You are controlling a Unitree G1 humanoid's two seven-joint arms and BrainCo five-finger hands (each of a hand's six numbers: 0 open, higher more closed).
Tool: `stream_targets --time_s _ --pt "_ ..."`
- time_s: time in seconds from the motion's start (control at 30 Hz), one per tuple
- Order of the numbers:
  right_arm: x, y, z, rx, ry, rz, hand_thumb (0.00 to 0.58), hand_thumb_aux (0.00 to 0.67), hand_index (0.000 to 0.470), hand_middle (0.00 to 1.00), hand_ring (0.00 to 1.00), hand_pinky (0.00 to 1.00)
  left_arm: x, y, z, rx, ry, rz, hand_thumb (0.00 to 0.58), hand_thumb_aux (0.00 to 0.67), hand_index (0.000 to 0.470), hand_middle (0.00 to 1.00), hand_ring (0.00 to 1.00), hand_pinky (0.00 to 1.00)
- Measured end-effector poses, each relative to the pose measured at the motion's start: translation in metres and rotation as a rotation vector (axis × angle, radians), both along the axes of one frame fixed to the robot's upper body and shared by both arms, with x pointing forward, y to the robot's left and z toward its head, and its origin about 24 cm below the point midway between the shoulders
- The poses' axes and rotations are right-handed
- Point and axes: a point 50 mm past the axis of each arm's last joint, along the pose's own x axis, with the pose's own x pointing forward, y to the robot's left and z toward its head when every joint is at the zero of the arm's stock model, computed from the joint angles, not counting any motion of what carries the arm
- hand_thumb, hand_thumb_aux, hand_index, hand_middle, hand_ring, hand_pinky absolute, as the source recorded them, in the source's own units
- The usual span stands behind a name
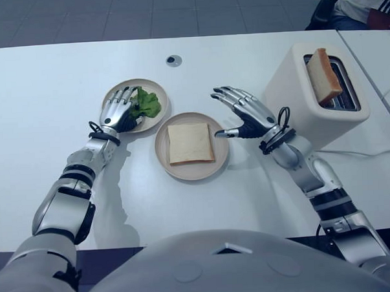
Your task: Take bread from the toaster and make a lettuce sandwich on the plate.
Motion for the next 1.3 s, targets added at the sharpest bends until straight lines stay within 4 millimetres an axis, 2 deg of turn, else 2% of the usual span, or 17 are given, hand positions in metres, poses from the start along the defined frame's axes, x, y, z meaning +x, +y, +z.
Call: stream_targets --time_s 0.17,0.3,0.37,0.43,0.53,0.6,0.67,0.77,0.93,0.97,1.0,1.03,1.07,1.1,1.23,1.3 --pt "-0.001 0.005 0.008 0.03 -0.043 0.018 0.0 0.0 0.0 0.0 0.0 0.0 -0.006 -0.001 0.003 -0.089 -0.033 -0.013 0.58 0.67 0.47 0.0 0.0 0.0" --pt "-0.003 0.01 0.019 0.091 -0.086 0.037 0.0 0.0 0.0 0.0 0.0 0.0 -0.015 -0.011 0.015 -0.257 -0.115 -0.052 0.58 0.67 0.47 0.0 0.0 0.0" --pt "-0.005 0.008 0.028 0.144 -0.107 0.027 0.0 0.0 0.0 0.0 0.0 0.0 -0.025 -0.026 0.024 -0.403 -0.155 -0.115 0.58 0.67 0.47 0.0 0.0 0.0" --pt "-0.007 0.003 0.04 0.208 -0.137 0.009 0.0 0.0 0.0 0.0 0.0 0.0 -0.038 -0.051 0.029 -0.525 -0.159 -0.205 0.58 0.67 0.47 0.0 0.0 0.0" --pt "-0.013 -0.014 0.062 0.275 -0.208 -0.051 0.0 0.0 0.0 0.0 0.0 0.0 -0.058 -0.098 0.021 -0.651 -0.062 -0.347 0.58 0.67 0.47 0.0 0.0 0.0" --pt "-0.018 -0.029 0.073 0.295 -0.255 -0.106 0.0 0.0 0.0 0.0 0.0 0.0 -0.064 -0.109 0.013 -0.661 -0.008 -0.372 0.58 0.67 0.47 0.0 0.0 0.0" --pt "-0.024 -0.053 0.098 0.306 -0.367 -0.189 0.0 0.0 0.0 0.0 0.0 0.0 -0.07 -0.116 0.005 -0.635 0.043 -0.402 0.58 0.67 0.47 0.0 0.0 0.0" --pt "-0.037 -0.087 0.125 0.272 -0.512 -0.328 0.0 0.0 0.0 0.0 0.0 0.0 -0.077 -0.119 -0.003 -0.562 0.089 -0.441 0.58 0.67 0.47 0.0 0.0 0.0" --pt "-0.044 -0.109 0.119 0.203 -0.499 -0.456 0.0 0.0 0.0 0.0 0.0 0.0 -0.08 -0.105 -0.007 -0.489 0.096 -0.407 0.58 0.67 0.47 0.0 0.0 0.0" --pt "-0.044 -0.111 0.116 0.193 -0.486 -0.472 0.0 0.0 0.0 0.0 0.0 0.0 -0.079 -0.103 -0.004 -0.472 0.082 -0.409 0.578 0.633 0.444 0.0 0.0 0.0" --pt "-0.044 -0.112 0.115 0.189 -0.48 -0.477 0.0 0.0 0.0 0.0 0.0 0.0 -0.078 -0.102 -0.001 -0.468 0.071 -0.411 0.538 0.489 0.343 0.0 0.0 0.0" --pt "-0.043 -0.113 0.113 0.183 -0.474 -0.484 0.0 0.0 0.0 0.0 0.0 0.0 -0.077 -0.101 0.001 -0.456 0.06 -0.414 0.405 0.302 0.212 0.0 0.0 0.0" --pt "-0.042 -0.115 0.111 0.173 -0.459 -0.496 0.0 0.0 0.0 0.0 0.0 0.0 -0.077 -0.099 0.002 -0.435 0.056 -0.414 0.198 0.126 0.088 0.0 0.0 0.0" --pt "-0.041 -0.119 0.107 0.167 -0.425 -0.517 0.0 0.0 0.0 0.0 0.0 0.0 -0.077 -0.096 0.003 -0.421 0.053 -0.406 0.009 0.005 0.004 0.0 0.0 0.0" --pt "-0.03 -0.143 0.067 0.059 -0.213 -0.668 0.0 0.0 0.0 0.0 0.0 0.0 -0.077 -0.091 0.009 -0.35 0.052 -0.409 0.0 0.0 0.0 0.0 0.0 0.0" --pt "-0.028 -0.15 0.057 -0.017 -0.17 -0.705 0.0 0.0 0.0 0.0 0.0 0.0 -0.077 -0.091 0.01 -0.336 0.055 -0.411 0.0 0.0 0.0 0.0 0.0 0.0"
